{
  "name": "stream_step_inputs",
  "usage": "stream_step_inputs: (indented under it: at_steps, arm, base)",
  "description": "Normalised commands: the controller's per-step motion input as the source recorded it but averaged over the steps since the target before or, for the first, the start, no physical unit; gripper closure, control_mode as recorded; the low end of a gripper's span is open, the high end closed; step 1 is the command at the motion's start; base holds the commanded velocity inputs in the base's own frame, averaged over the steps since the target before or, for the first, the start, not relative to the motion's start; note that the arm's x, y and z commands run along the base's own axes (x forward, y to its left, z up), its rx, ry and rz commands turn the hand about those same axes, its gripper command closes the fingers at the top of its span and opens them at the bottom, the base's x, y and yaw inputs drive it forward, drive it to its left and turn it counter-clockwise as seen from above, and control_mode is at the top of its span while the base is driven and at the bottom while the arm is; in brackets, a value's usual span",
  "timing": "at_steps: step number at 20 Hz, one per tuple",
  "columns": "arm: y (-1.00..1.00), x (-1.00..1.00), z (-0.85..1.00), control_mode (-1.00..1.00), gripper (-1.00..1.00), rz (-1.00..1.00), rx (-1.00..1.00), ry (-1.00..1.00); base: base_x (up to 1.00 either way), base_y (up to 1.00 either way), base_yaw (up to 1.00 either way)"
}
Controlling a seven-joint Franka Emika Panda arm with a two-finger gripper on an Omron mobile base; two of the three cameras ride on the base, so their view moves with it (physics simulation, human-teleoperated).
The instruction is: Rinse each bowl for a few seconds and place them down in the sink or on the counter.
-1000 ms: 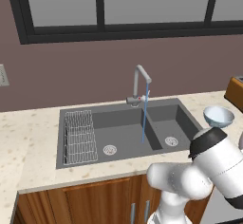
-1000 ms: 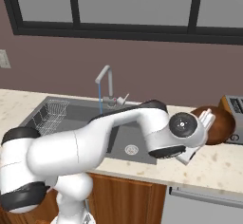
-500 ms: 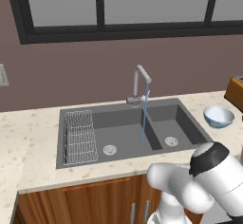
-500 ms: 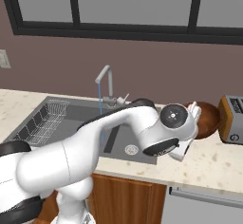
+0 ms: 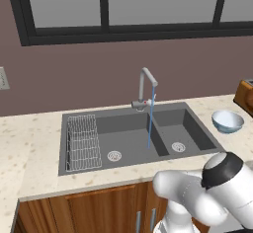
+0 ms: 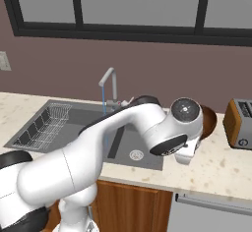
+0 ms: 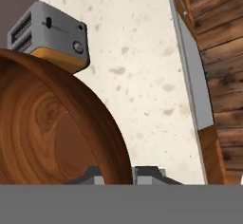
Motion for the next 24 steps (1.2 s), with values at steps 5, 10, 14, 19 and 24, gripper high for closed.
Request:
stream_step_inputs:
  at_steps: [5,10,14,19,24]
  arm:
    - [0.28,-0.06,0.12,-1.00,1.00,0.16,-0.05,0.03]
    - [0.40,-0.02,0.06,-1.00,1.00,0.10,-0.07,0.02]
    - [0.46,0.00,0.01,-1.00,1.00,0.06,-0.09,0.00]
    - [0.49,0.03,0.00,-1.00,1.00,0.04,-0.05,0.02]
    - [0.43,0.00,0.00,-1.00,1.00,0.06,0.00,0.02]
  base:
    - [0.00,0.00,0.00]
    - [0.00,0.00,0.00]
    - [0.00,0.00,0.00]
    - [0.00,0.00,0.00]
    - [0.00,0.00,0.00]
